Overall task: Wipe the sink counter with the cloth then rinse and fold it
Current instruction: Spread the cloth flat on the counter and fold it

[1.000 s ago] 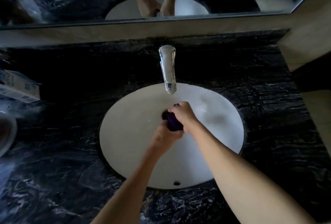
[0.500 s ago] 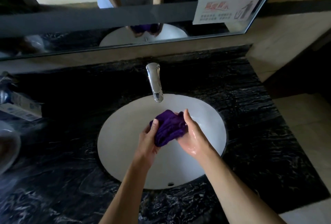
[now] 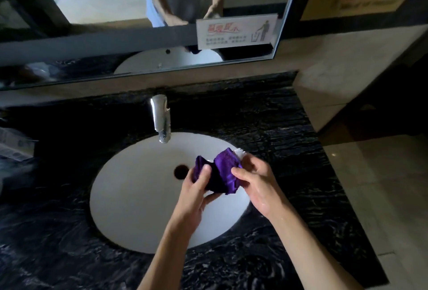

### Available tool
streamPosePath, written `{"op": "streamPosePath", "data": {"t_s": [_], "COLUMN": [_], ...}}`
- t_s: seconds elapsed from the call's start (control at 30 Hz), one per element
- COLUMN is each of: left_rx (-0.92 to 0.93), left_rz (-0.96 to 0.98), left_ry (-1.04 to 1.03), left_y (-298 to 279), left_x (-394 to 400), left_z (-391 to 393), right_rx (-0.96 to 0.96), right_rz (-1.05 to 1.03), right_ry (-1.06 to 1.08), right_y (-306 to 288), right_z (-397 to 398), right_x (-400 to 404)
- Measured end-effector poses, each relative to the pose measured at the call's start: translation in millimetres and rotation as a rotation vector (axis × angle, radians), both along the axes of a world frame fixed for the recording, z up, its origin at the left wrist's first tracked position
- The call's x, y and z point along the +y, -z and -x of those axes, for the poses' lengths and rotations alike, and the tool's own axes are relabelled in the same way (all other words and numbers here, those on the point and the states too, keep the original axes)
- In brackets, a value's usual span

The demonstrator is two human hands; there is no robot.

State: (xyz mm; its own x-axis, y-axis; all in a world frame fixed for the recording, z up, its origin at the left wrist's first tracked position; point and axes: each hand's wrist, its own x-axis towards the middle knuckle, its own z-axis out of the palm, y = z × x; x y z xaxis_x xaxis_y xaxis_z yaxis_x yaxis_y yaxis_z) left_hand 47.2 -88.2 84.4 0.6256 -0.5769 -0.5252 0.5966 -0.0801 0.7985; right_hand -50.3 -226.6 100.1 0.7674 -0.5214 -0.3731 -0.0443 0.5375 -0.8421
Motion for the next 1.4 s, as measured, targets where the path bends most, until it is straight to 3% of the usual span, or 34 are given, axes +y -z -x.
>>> {"op": "streamPosePath", "data": {"t_s": [0.07,0.17,0.33,0.4,0.5,0.67,0.77,0.93,1.13,1.23,1.4], "left_rx": [-0.015,0.121,0.174,0.035,-0.384,-0.771,-0.850,-0.831,-0.838,-0.932,-1.173], "left_rz": [-0.014,0.086,0.103,-0.042,-0.281,-0.410,-0.455,-0.492,-0.539,-0.519,-0.469], "left_ry": [-0.076,-0.198,-0.096,-0.018,0.206,0.356,0.373,0.371,0.282,0.311,0.393], "left_y": [2,4,18,33,49,49,54,53,46,51,57], "left_x": [-18,-38,-79,-90,-96,-102,-99,-102,-112,-112,-111], "left_z": [14,30,63,77,88,93,93,93,86,81,69], "right_rx": [-0.008,0.010,0.103,0.241,0.541,0.471,0.497,0.577,0.554,0.468,0.493], "right_rz": [-0.009,-0.071,0.039,0.190,0.518,0.676,0.807,0.887,0.902,0.775,0.876], "right_ry": [0.078,0.279,0.457,0.446,0.289,0.069,-0.066,-0.233,-0.037,0.055,-0.025], "right_y": [0,11,27,44,72,74,77,83,91,82,86], "right_z": [18,46,95,113,138,156,159,157,147,143,142], "right_x": [-18,-54,-109,-130,-149,-154,-152,-151,-154,-161,-172]}}
